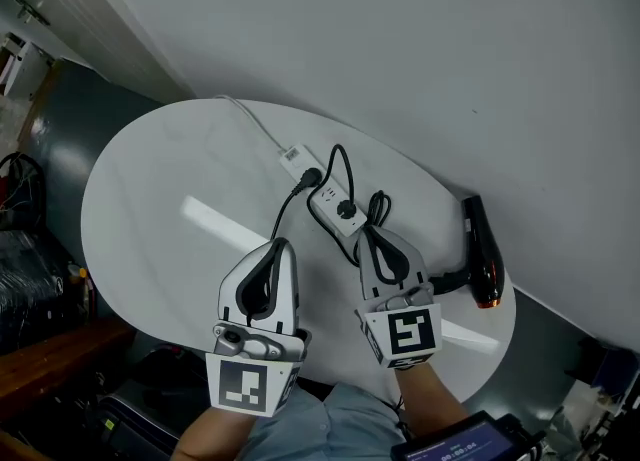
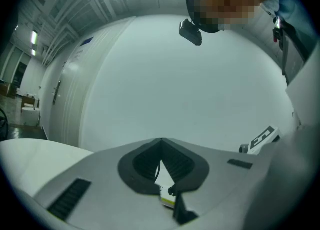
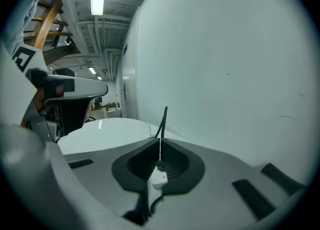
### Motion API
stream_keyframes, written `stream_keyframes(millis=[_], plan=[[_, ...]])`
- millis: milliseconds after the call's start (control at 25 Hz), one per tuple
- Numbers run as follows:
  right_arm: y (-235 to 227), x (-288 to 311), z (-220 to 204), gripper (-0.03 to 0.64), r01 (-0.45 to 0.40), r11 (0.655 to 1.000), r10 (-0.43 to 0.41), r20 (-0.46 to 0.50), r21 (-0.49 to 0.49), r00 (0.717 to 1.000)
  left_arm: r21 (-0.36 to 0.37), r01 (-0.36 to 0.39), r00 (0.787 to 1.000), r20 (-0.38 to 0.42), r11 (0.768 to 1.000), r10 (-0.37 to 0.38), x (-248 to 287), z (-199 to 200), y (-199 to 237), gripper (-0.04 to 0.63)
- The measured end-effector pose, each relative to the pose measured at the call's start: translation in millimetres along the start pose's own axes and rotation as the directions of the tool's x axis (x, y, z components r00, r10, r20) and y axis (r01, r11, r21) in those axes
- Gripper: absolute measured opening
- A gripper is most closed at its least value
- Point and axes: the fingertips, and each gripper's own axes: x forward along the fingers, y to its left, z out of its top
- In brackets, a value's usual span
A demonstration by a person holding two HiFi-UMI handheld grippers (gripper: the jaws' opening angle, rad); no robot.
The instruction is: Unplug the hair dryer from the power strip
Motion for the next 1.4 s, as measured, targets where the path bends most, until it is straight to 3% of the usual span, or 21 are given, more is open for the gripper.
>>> stream_keyframes(millis=[240,320,440,680,800,920,1120,1320,1400], plan=[[-5.9,32.1,-31.0,0.005,0.026,1.000,-0.025,-0.073,0.014,0.997,-0.066,-0.006,0.996,-0.092,0.998,0.000,18.6,-31.1,19.6,-0.002],[-8.1,40.5,-39.9,0.010,0.031,0.999,-0.030,-0.094,0.014,0.995,-0.064,-0.001,0.996,-0.087,0.998,-0.005,25.5,-34.1,25.7,-0.002],[-7.6,48.1,-50.3,0.085,0.020,0.999,-0.017,-0.115,0.025,0.993,-0.058,0.001,0.995,-0.096,0.998,-0.007,31.1,-39.5,32.5,-0.002],[-5.9,59.9,-61.1,0.095,0.005,1.000,-0.002,-0.138,0.024,0.990,-0.036,0.011,0.995,-0.101,0.999,-0.014,38.7,-46.8,38.1,-0.002],[-6.2,64.1,-59.8,0.095,0.001,1.000,0.002,-0.138,0.025,0.990,-0.057,-0.005,0.990,-0.140,0.998,-0.003,39.0,-54.9,40.0,-0.002],[-5.5,64.8,-53.4,0.095,-0.001,1.000,0.003,-0.137,0.013,0.991,-0.020,0.004,0.992,-0.124,1.000,-0.007,40.9,-50.9,43.0,-0.002],[-0.9,74.5,-39.2,0.094,-0.027,0.999,0.026,-0.049,-0.029,0.998,-0.027,0.014,0.995,-0.103,1.000,-0.017,45.4,-46.5,40.8,-0.002],[-1.8,73.5,-45.9,0.055,-0.017,0.999,0.014,-0.099,-0.037,0.995,-0.025,0.011,0.994,-0.107,1.000,-0.014,45.4,-48.1,40.9,-0.002],[-1.5,74.6,-40.3,0.052,-0.022,0.999,0.019,-0.067,-0.042,0.998,-0.021,0.016,0.994,-0.109,1.000,-0.018,45.9,-48.0,39.8,-0.002]])
